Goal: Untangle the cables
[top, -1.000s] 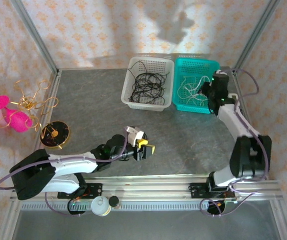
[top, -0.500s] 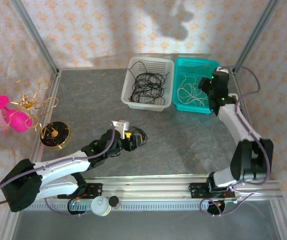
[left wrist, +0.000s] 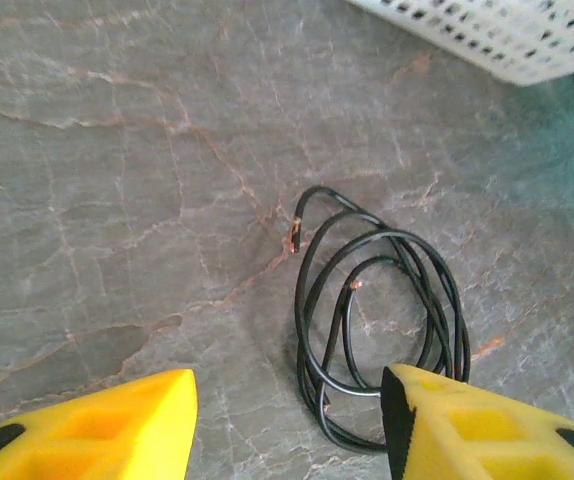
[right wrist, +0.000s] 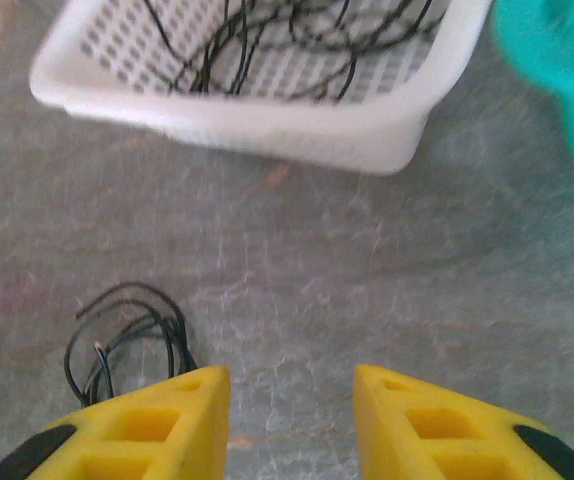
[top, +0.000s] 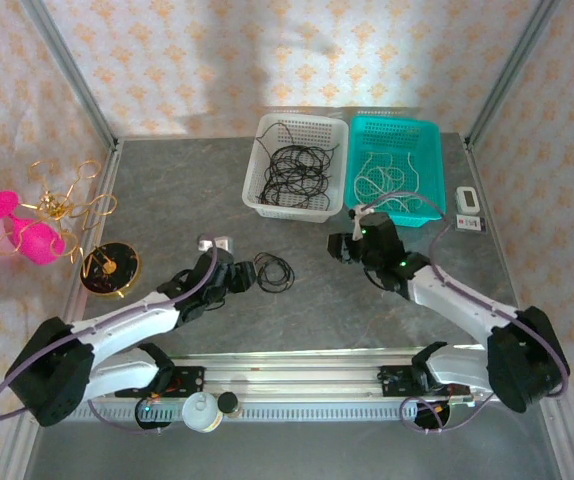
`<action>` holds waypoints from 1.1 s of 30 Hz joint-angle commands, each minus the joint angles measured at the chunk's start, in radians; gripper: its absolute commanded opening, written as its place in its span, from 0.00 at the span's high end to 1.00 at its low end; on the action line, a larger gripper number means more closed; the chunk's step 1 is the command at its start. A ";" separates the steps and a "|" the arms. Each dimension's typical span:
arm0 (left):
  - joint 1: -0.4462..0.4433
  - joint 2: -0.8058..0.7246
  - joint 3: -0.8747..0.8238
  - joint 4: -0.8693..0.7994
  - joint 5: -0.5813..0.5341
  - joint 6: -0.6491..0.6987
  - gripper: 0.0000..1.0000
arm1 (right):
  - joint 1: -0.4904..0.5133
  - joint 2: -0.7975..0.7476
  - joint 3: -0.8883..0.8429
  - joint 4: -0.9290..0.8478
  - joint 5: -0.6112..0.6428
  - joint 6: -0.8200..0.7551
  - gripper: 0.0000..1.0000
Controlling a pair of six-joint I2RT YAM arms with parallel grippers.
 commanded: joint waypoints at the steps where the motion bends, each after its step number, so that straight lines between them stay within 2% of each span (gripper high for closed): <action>1: 0.005 0.058 0.051 -0.018 0.053 0.031 0.46 | 0.008 0.036 -0.006 0.076 -0.015 0.030 0.62; 4: 0.005 0.130 0.088 0.007 0.068 0.047 0.45 | 0.010 0.060 0.008 0.080 -0.014 0.007 0.62; 10: 0.005 0.237 0.132 0.055 -0.005 0.061 0.63 | 0.010 0.055 0.018 0.053 -0.008 -0.031 0.62; 17: 0.003 0.315 0.148 0.093 0.006 0.071 0.65 | 0.011 0.020 -0.013 0.040 0.001 -0.031 0.62; 18: 0.003 0.309 0.138 0.109 0.013 0.073 0.67 | 0.010 0.015 -0.017 0.041 0.001 -0.029 0.62; 23: 0.001 0.285 0.122 0.163 0.020 0.089 0.97 | 0.010 0.012 -0.010 0.048 -0.015 -0.025 0.62; 24: -0.002 0.270 0.118 0.172 0.010 0.089 1.00 | 0.011 0.010 -0.011 0.058 -0.021 -0.025 0.62; 29: -0.081 0.101 0.075 0.234 -0.054 0.196 1.00 | 0.010 -0.024 -0.061 0.159 -0.052 -0.037 0.58; 33: -0.111 -0.049 0.052 0.226 0.003 0.237 1.00 | 0.009 -0.112 -0.150 0.316 -0.155 -0.075 0.56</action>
